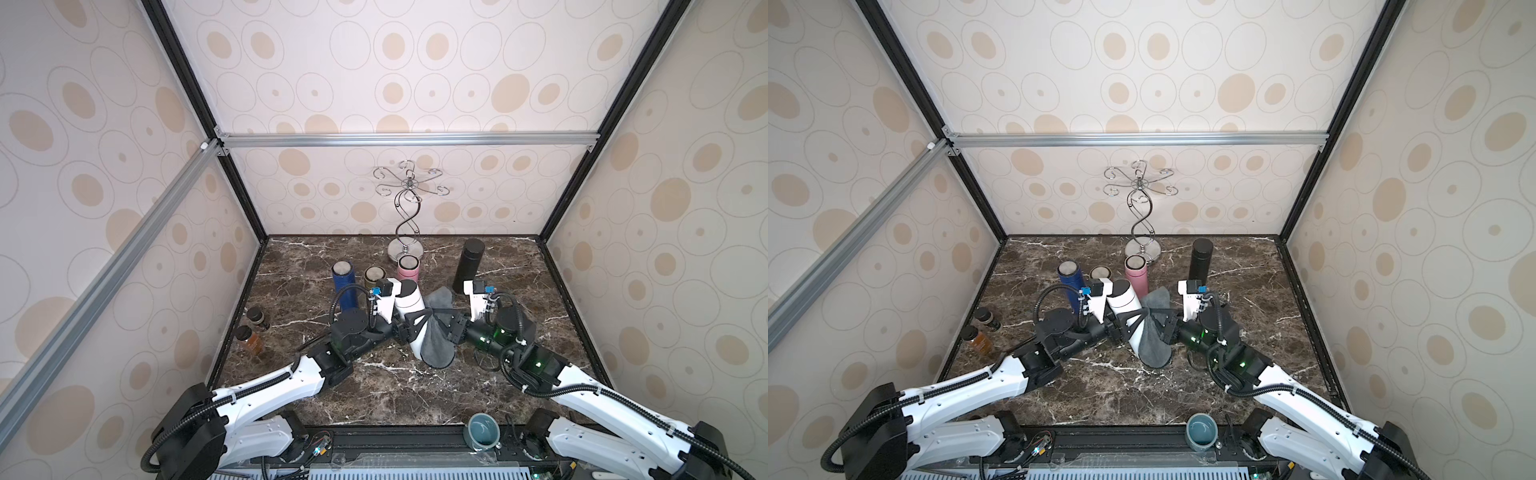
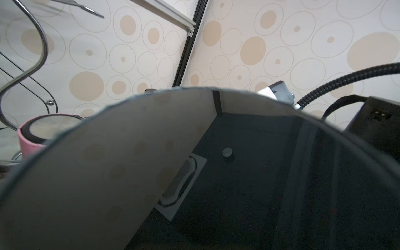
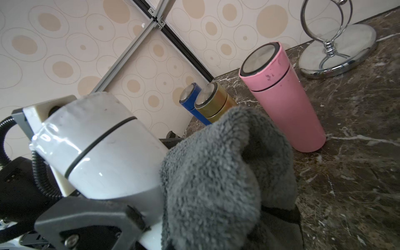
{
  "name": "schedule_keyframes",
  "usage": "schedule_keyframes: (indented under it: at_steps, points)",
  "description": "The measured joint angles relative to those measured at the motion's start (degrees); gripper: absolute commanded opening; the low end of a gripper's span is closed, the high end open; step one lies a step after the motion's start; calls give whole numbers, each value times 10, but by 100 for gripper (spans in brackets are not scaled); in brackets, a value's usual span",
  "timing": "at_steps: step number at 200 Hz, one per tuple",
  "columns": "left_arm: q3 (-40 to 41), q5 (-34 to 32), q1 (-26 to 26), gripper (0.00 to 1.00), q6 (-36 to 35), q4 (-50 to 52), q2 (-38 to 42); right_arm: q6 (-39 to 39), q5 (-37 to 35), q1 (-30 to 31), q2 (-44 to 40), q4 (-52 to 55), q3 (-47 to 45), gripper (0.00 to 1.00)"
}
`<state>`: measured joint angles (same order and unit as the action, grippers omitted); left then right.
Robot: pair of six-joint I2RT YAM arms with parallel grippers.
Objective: Wipe the surface of the thermos
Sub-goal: Wipe the dirt from the surface of the thermos.
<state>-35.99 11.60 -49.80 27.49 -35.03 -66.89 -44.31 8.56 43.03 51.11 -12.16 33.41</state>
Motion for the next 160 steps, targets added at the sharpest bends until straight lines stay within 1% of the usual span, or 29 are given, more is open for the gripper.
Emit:
schedule_keyframes:
  at_steps: [27,47,62,83,113,134,160]
  points:
    - [0,16,-5,0,-1,-5,-25,-3,-22,2,-35,33,-43,0]
    - [-8,24,-10,0,-3,-13,-42,-3,-51,7,-75,94,-75,0]
    - [-24,25,-16,0,-8,-19,-58,-8,-89,8,-115,151,-95,0]
    - [-51,20,-27,0,-21,-23,-77,-14,-145,8,-178,233,-112,0]
    - [-92,-8,-51,0,-49,-21,-109,-22,-198,-2,-247,290,-119,0]
    - [-130,-39,-68,0,-74,-3,-143,-28,-215,-18,-249,307,-119,0]
    - [-178,-86,-83,0,-106,20,-193,-32,-233,-32,-204,339,-109,0]
